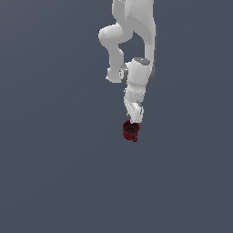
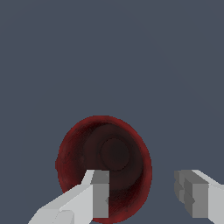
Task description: Pick up the object and move it to a goal position.
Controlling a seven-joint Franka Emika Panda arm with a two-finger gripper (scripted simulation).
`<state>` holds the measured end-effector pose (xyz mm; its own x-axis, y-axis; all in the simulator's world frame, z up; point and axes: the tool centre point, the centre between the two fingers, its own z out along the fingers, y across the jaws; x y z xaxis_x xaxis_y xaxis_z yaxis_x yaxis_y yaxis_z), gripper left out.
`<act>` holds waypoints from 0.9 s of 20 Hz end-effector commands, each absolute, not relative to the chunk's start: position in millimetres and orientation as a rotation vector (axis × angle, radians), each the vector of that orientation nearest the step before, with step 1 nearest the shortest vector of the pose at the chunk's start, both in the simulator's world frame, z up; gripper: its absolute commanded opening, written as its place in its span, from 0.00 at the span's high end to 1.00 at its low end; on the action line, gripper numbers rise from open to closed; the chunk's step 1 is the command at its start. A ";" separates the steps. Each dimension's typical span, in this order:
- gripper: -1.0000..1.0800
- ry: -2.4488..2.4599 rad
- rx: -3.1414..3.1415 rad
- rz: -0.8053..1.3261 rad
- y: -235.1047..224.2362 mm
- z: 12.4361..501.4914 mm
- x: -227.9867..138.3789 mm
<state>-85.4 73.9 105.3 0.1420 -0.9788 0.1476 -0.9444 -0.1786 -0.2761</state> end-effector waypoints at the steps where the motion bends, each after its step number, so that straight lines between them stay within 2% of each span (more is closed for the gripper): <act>1: 0.38 1.969 -2.232 -0.454 76.3 105.0 -88.5; 18: 0.38 2.038 -2.123 -0.465 82.1 103.0 -95.2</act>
<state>-95.3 82.3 103.7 0.0220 -0.9936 0.1104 -0.9432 -0.0572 -0.3273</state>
